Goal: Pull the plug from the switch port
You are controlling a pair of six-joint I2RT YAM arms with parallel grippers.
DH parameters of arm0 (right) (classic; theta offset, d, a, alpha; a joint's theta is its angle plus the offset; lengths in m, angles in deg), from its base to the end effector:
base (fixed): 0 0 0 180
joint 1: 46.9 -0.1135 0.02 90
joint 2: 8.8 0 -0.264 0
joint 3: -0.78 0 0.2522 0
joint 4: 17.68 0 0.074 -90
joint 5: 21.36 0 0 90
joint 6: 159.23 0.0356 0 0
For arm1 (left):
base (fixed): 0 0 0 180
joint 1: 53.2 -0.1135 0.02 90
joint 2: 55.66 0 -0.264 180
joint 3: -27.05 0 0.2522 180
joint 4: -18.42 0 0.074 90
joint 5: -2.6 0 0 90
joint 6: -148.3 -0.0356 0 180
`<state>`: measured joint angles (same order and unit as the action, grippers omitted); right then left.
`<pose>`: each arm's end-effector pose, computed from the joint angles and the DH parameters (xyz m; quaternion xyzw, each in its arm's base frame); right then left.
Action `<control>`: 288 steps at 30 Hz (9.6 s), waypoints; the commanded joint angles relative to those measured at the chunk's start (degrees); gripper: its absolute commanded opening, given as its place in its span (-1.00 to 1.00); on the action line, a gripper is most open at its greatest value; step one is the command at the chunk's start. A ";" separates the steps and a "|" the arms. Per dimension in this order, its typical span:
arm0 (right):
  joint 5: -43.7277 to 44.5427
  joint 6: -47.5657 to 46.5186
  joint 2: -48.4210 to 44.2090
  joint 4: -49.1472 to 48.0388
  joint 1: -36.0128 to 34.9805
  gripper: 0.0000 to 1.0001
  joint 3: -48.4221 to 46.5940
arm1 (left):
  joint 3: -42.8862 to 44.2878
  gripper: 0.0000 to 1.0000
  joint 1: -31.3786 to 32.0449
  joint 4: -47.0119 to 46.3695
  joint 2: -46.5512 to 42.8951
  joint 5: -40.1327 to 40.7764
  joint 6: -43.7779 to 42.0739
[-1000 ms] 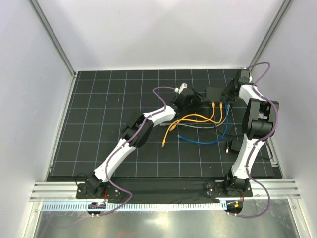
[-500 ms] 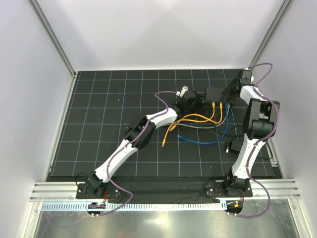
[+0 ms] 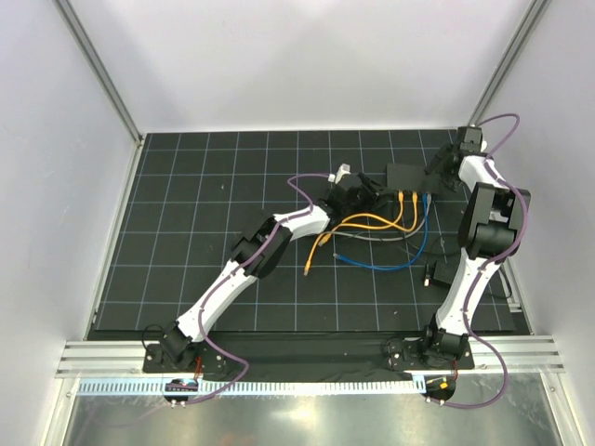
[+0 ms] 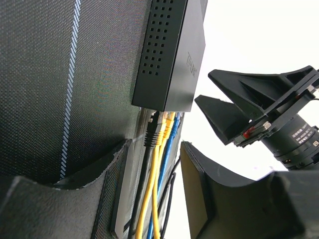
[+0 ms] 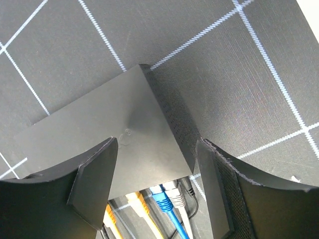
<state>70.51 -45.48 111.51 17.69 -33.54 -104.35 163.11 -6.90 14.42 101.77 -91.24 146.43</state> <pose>0.4534 -0.1089 0.1908 0.3047 0.8905 0.0153 0.3375 0.4150 -0.4377 0.0902 -0.2690 0.7593 -0.5562 0.2043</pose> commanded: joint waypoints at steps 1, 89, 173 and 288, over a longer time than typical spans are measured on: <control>-0.44 -3.70 -0.25 0.73 0.17 0.46 -3.46 | -1.54 -0.04 -0.43 3.34 -1.42 -1.44 -1.39; -12.85 -3.18 -3.60 -3.15 0.26 0.26 5.24 | -6.64 -0.21 -2.27 1.14 -2.65 0.41 -0.16; -8.99 -6.43 5.55 1.77 -6.60 0.10 -4.52 | -1.36 -1.00 -1.83 5.19 4.38 -2.14 -2.17; 0.15 -2.65 -0.34 2.12 -16.09 -0.22 1.99 | -6.19 -1.00 -4.20 2.91 1.48 -12.07 -5.87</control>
<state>67.34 -48.80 109.54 24.22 -49.36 -100.94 160.66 -10.98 8.36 103.23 -101.62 142.28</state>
